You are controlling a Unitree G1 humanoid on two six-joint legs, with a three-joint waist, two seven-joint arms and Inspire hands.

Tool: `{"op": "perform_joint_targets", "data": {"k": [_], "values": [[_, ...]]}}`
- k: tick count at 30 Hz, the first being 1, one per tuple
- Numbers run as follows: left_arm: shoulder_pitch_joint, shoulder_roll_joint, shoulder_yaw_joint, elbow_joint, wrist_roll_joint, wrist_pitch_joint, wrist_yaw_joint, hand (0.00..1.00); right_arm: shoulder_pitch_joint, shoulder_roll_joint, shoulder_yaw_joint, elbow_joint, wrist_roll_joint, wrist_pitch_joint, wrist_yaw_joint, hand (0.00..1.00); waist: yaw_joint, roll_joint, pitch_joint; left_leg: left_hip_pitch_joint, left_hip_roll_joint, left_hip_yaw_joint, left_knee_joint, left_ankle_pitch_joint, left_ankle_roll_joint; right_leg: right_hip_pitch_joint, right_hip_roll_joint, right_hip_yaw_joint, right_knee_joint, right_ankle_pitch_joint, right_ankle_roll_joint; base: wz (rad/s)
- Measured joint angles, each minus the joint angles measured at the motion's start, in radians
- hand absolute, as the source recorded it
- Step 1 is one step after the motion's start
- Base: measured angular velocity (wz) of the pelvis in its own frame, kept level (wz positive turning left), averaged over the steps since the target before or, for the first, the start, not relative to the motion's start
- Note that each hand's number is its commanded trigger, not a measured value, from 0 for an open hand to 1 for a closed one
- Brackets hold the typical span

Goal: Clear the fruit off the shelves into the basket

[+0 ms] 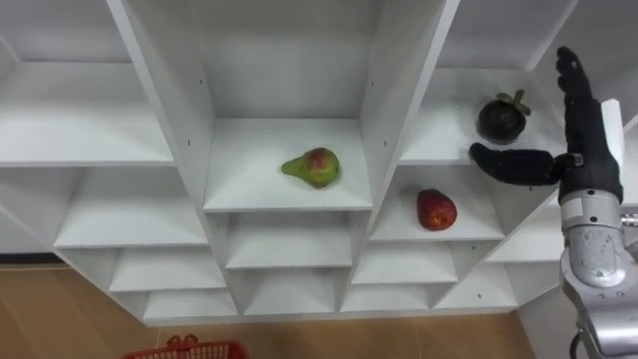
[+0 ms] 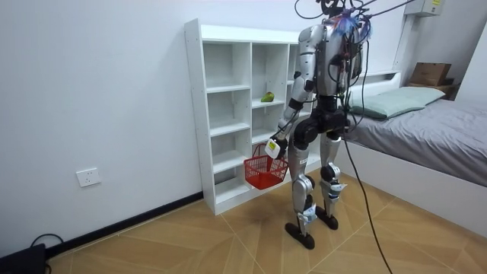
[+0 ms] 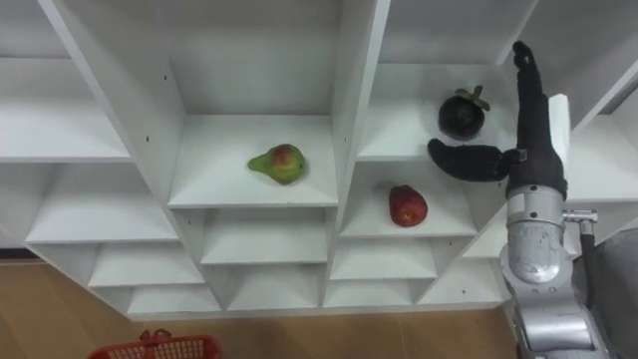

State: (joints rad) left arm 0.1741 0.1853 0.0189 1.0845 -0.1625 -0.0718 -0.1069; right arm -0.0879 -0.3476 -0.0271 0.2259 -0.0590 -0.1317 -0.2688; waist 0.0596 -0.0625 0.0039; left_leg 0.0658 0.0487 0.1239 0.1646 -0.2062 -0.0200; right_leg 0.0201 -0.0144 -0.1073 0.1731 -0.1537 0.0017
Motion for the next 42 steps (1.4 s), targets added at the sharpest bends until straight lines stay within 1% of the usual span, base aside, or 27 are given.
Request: {"op": "perform_joint_targets", "data": {"k": [2,7,11,16,20,27,31,34,38,42], "values": [[0.004,0.000,0.009,-0.003,-0.001,0.001,-0.006,1.00,-0.016,0.000,-0.002,0.013,0.011,0.002,0.012,0.00,-0.003,-0.003,0.0015,-0.001,0.000,-0.001,0.001,0.000,0.000,0.000,0.000,-0.001,-0.001,0.000,0.000,0.00],[0.007,0.007,0.018,-0.004,-0.001,0.001,-0.012,1.00,-0.032,-0.003,-0.009,0.056,0.016,0.003,0.035,0.00,-0.004,-0.018,-0.0021,-0.001,0.000,-0.004,0.001,0.000,0.000,0.003,-0.001,-0.004,-0.003,0.000,0.000,0.00],[0.007,0.012,0.018,-0.005,-0.001,0.001,-0.014,1.00,-0.054,-0.003,-0.030,0.117,0.056,0.004,0.066,0.00,-0.006,-0.024,0.0011,-0.001,0.000,-0.004,0.002,0.000,0.000,0.004,-0.001,-0.005,-0.002,0.000,0.000,0.00],[0.009,0.014,0.020,-0.006,0.002,0.006,-0.016,1.00,-0.060,-0.003,-0.037,0.158,0.104,0.005,0.087,0.00,-0.005,-0.024,0.0015,0.000,0.000,-0.008,0.003,0.000,0.000,0.009,-0.001,-0.009,-0.003,0.000,0.000,0.00],[0.011,0.014,0.024,-0.017,0.004,0.023,-0.016,1.00,-0.064,-0.003,-0.039,0.159,0.111,0.023,0.113,0.00,-0.007,-0.024,0.0016,-0.001,-0.001,-0.011,0.004,0.000,0.000,0.015,-0.002,-0.014,-0.004,0.000,0.000,0.02],[0.014,0.013,0.040,-0.027,0.020,0.027,-0.021,1.00,-0.064,-0.003,-0.044,0.160,0.111,0.024,0.120,0.00,-0.006,-0.022,0.0011,-0.001,-0.001,-0.012,0.005,0.000,0.000,0.015,-0.002,-0.015,-0.004,0.000,0.000,0.00],[0.014,0.013,0.039,-0.027,0.022,0.028,-0.022,1.00,-0.064,-0.003,-0.045,0.160,0.111,0.024,0.121,0.00,-0.005,-0.018,-0.0008,-0.001,-0.001,-0.013,0.006,0.000,0.000,0.015,-0.003,-0.017,-0.004,0.000,0.000,0.00],[0.015,0.013,0.039,-0.026,0.018,0.030,-0.024,1.00,-0.068,-0.005,-0.045,0.169,0.124,0.023,0.136,0.00,-0.006,-0.013,-0.0037,0.000,-0.001,-0.016,0.005,0.000,0.000,0.019,-0.003,-0.017,-0.003,0.000,0.000,0.00],[0.016,0.013,0.037,-0.026,0.017,0.030,-0.018,1.00,-0.102,-0.009,-0.045,0.215,0.127,0.022,0.156,0.00,-0.008,-0.010,-0.0022,0.003,-0.001,-0.017,0.006,0.000,0.000,0.024,-0.002,-0.018,-0.003,0.000,0.000,0.00],[0.016,0.013,0.037,-0.026,0.018,0.034,-0.011,1.00,-0.109,-0.011,-0.045,0.234,0.113,0.023,0.168,0.00,-0.008,-0.010,-0.0013,0.009,-0.001,-0.019,0.006,0.000,0.000,0.031,-0.003,-0.019,-0.005,0.000,0.000,0.00]]}}
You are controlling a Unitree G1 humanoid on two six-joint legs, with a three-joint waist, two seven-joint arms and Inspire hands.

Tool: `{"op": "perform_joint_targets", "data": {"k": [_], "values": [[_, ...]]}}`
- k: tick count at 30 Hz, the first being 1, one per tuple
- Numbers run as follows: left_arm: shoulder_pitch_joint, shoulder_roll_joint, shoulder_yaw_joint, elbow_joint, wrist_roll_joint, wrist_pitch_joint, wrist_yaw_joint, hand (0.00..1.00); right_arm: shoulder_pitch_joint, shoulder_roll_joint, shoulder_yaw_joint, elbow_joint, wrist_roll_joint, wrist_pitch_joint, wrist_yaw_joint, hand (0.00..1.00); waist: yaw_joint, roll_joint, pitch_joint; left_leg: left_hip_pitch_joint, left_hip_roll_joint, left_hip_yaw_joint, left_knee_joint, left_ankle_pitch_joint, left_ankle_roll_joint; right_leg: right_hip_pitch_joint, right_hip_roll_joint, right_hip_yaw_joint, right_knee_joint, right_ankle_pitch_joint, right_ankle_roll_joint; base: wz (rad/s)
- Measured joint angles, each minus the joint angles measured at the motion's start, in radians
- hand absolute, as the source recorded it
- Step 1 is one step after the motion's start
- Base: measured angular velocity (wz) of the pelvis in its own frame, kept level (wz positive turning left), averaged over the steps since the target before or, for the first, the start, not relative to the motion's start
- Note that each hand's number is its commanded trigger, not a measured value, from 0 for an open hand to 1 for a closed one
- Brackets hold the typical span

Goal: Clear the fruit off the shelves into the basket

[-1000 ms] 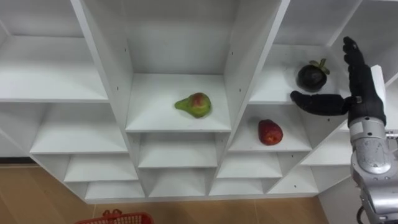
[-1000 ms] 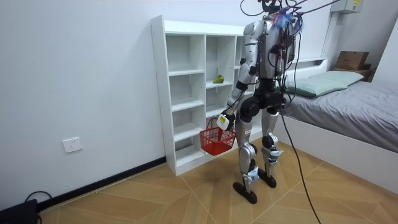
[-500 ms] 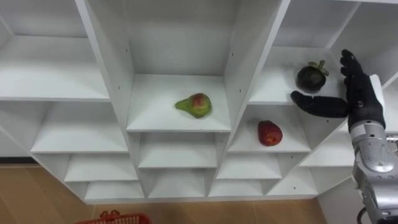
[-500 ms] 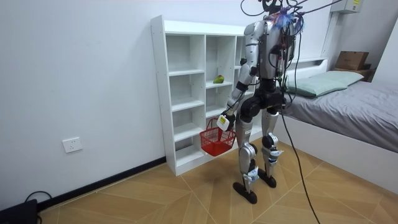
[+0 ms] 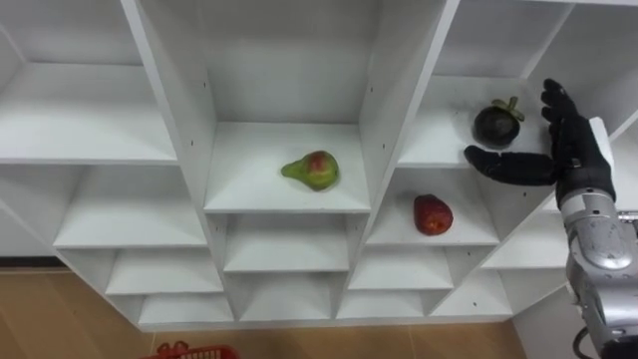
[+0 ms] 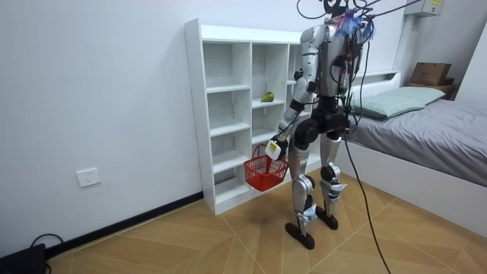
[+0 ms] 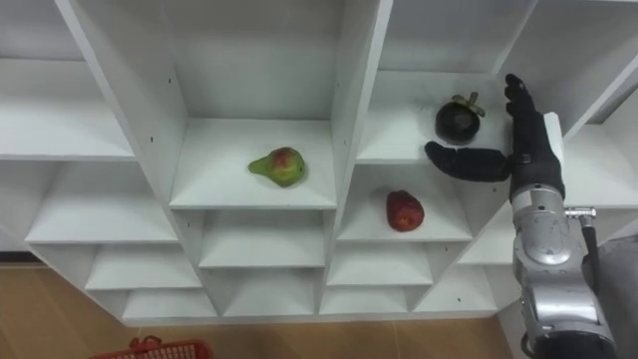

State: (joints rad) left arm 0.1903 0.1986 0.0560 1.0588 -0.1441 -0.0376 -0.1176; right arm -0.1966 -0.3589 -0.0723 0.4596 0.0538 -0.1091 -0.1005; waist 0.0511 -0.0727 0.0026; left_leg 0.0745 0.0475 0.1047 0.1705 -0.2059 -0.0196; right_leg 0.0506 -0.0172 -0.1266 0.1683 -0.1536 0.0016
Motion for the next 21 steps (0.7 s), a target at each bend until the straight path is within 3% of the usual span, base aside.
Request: {"op": "perform_joint_targets", "data": {"k": [8,21], "values": [[-0.007,-0.001,0.000,0.022,0.000,0.011,0.007,1.00,0.000,-0.011,0.000,0.003,-0.017,0.001,0.041,0.00,0.001,-0.003,-0.0017,0.007,0.000,0.000,0.000,0.000,0.000,0.002,0.000,0.003,0.001,0.000,0.000,0.00],[-0.012,0.014,0.004,0.022,0.001,0.015,-0.011,1.00,0.000,-0.033,0.000,0.004,-0.051,0.006,0.131,0.00,0.008,-0.018,0.0049,0.007,0.000,0.002,-0.002,0.000,0.000,0.001,0.000,0.004,0.001,0.000,0.000,0.00]]}}
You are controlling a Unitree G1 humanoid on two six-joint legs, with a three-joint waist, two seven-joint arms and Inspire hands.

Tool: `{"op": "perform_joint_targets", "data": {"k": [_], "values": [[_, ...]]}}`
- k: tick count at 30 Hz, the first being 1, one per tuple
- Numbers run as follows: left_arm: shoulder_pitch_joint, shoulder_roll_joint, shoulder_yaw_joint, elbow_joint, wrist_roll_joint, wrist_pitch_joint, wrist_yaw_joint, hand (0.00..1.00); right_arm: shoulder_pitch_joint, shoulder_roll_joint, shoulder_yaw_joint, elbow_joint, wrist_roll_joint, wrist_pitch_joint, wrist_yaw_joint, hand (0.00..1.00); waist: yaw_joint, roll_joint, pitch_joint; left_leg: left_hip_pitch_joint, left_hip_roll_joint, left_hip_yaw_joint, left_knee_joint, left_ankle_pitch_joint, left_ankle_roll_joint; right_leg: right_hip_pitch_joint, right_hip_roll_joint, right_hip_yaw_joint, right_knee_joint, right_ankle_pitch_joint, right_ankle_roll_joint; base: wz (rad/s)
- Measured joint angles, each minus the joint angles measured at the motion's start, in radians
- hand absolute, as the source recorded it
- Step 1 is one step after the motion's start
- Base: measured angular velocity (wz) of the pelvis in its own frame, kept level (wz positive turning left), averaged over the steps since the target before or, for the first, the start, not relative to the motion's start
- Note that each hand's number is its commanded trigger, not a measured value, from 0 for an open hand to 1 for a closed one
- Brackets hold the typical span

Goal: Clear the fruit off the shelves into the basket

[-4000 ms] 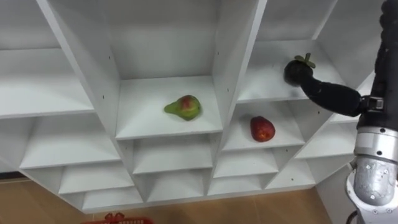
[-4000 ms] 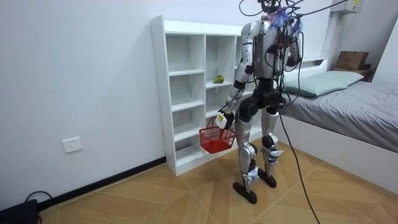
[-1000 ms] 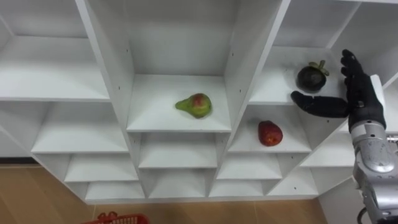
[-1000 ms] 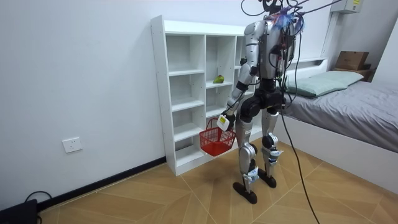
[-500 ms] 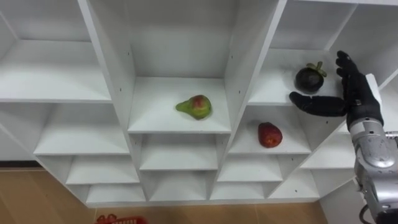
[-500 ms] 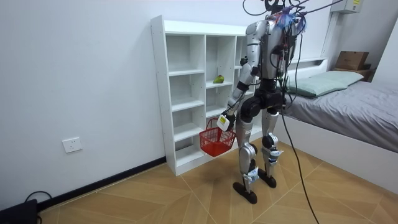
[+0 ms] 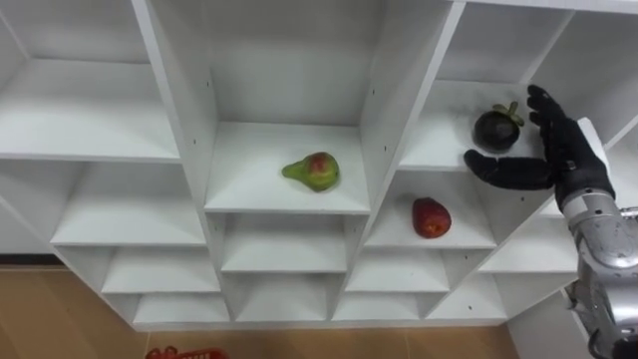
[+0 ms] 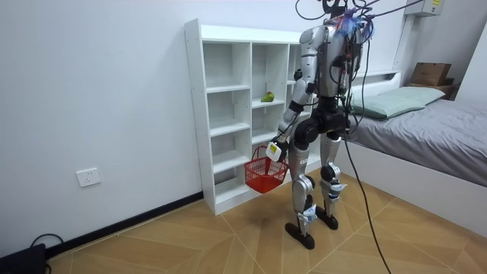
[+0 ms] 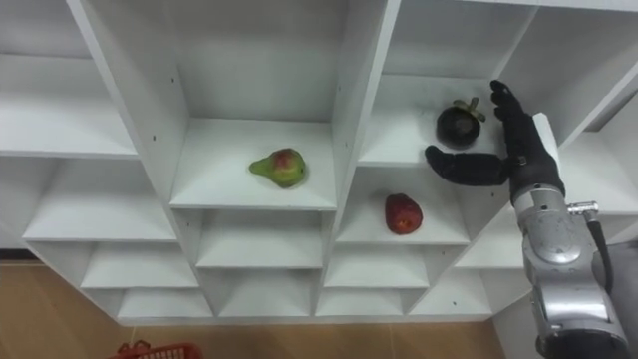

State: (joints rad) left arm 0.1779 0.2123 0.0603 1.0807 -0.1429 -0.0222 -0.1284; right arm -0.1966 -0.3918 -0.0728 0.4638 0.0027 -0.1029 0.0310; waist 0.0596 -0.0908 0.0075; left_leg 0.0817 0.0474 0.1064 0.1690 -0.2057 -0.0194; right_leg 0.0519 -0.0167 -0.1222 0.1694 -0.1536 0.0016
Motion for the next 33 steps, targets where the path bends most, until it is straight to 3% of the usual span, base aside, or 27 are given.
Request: {"op": "perform_joint_targets", "data": {"k": [13,14,15,16,17,33], "values": [[-0.007,0.002,-0.002,0.000,0.000,0.001,-0.013,1.00,0.000,-0.001,0.002,-0.006,-0.045,-0.005,0.016,0.00,0.000,0.002,-0.0003,-0.003,0.000,-0.001,-0.001,0.000,0.000,0.000,0.001,-0.002,0.000,0.000,0.000,0.00],[-0.007,0.002,-0.002,0.000,0.001,0.001,-0.013,1.00,0.000,-0.001,0.002,-0.006,-0.045,-0.005,0.016,0.15,0.000,0.002,-0.0004,-0.003,0.000,-0.001,-0.001,0.000,0.000,0.000,0.001,-0.002,0.000,0.000,-0.001,0.00],[-0.007,0.002,-0.003,0.000,0.001,0.001,-0.013,1.00,0.000,-0.001,0.002,-0.006,-0.046,-0.005,0.016,0.54,0.000,0.002,-0.0004,-0.003,0.000,-0.001,-0.001,0.000,0.000,0.000,0.001,-0.002,0.000,0.000,-0.001,0.00],[-0.007,0.002,-0.003,0.000,0.001,0.001,-0.013,1.00,0.000,-0.001,0.002,-0.006,-0.046,-0.006,0.017,0.69,0.000,0.003,-0.0005,-0.003,0.000,-0.001,0.000,0.000,0.000,0.000,0.001,-0.002,0.000,0.000,-0.001,0.00],[-0.007,0.002,-0.003,0.000,0.002,0.001,-0.013,1.00,0.000,-0.001,0.002,-0.006,-0.049,-0.006,0.016,0.97,0.000,0.003,-0.0007,-0.003,0.000,-0.002,0.000,0.000,0.000,0.000,0.001,-0.002,0.001,0.001,-0.001,0.00],[-0.007,0.002,-0.007,0.000,-0.001,-0.001,-0.012,1.00,-0.050,-0.018,0.019,-0.013,-0.195,-0.012,-0.007,1.00,0.003,0.008,-0.0046,-0.002,0.001,-0.005,-0.001,0.000,0.000,0.001,0.002,-0.005,0.001,0.001,-0.002,0.00]]}}
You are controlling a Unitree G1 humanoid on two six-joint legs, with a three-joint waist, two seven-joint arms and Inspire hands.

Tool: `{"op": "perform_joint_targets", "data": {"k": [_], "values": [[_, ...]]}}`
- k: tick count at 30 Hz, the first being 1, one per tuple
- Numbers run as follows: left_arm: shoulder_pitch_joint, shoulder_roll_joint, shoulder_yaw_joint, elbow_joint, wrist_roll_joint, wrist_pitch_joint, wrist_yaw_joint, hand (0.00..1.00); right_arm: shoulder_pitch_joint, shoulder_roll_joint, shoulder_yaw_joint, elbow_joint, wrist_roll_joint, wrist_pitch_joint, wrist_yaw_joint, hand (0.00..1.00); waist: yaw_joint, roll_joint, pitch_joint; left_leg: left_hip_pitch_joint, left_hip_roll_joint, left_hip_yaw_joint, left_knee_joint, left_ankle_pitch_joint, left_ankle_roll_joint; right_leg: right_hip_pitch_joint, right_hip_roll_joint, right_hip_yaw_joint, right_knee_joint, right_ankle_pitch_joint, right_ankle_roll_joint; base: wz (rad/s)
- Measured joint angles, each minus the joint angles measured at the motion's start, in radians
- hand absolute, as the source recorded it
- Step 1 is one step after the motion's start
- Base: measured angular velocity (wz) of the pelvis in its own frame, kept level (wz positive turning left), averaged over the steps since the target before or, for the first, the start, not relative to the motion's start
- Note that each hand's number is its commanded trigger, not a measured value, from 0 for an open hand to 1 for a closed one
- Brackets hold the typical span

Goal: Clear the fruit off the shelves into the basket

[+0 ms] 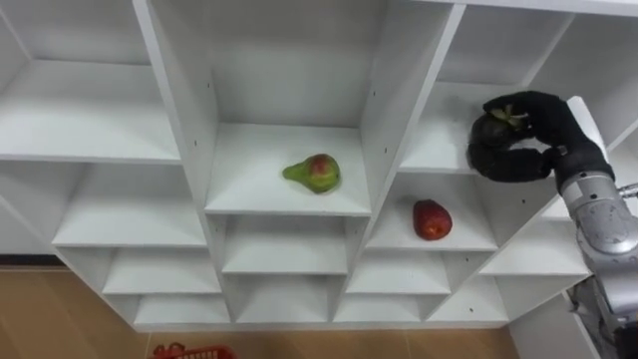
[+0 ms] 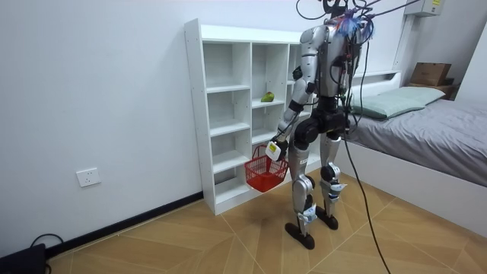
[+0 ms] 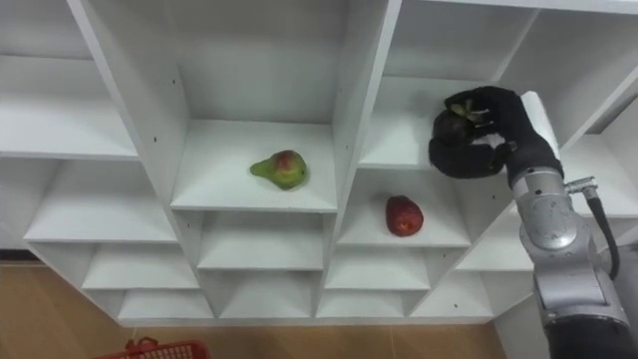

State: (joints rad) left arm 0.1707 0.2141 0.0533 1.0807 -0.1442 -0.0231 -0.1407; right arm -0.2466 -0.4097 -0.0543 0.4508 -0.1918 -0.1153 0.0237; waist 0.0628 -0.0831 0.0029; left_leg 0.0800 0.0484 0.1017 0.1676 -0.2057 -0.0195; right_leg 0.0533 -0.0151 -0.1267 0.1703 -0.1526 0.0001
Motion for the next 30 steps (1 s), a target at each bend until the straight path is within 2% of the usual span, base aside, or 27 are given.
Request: {"op": "perform_joint_targets", "data": {"k": [5,19,24,27,30], "values": [[0.000,0.000,0.000,0.000,0.000,-0.002,0.000,1.00,-0.004,0.000,0.033,-0.001,-0.007,-0.006,0.002,1.00,-0.002,0.000,-0.0001,0.000,0.000,-0.004,-0.001,0.000,0.000,0.001,0.000,-0.004,0.000,0.000,0.000,0.01],[-0.001,0.001,-0.019,0.000,0.000,-0.014,-0.001,1.00,0.001,0.000,0.035,-0.007,0.004,-0.015,0.022,1.00,-0.002,0.000,0.0001,0.002,0.000,-0.005,0.000,0.000,0.000,0.005,-0.001,-0.007,0.000,0.000,0.000,0.00],[-0.002,0.001,-0.017,0.000,0.000,-0.015,-0.003,1.00,0.053,0.007,0.034,-0.090,0.004,-0.013,0.023,1.00,-0.003,-0.001,0.0002,-0.001,0.000,-0.006,0.000,0.000,0.000,0.002,-0.002,-0.010,0.000,0.000,0.000,0.00],[-0.007,0.000,-0.018,0.000,0.002,-0.014,-0.006,1.00,0.127,0.018,0.034,-0.200,0.004,-0.014,0.032,1.00,-0.004,0.003,0.0010,-0.007,0.000,-0.007,0.000,0.000,0.000,-0.003,-0.002,-0.013,-0.001,0.000,0.000,0.00],[-0.012,0.000,-0.018,0.000,0.001,-0.015,-0.005,1.00,0.157,0.022,0.034,-0.257,0.007,-0.013,0.053,1.00,-0.005,0.008,0.0015,-0.007,0.000,-0.006,0.000,0.000,0.000,-0.003,-0.002,-0.011,-0.001,0.000,0.000,0.00]]}}
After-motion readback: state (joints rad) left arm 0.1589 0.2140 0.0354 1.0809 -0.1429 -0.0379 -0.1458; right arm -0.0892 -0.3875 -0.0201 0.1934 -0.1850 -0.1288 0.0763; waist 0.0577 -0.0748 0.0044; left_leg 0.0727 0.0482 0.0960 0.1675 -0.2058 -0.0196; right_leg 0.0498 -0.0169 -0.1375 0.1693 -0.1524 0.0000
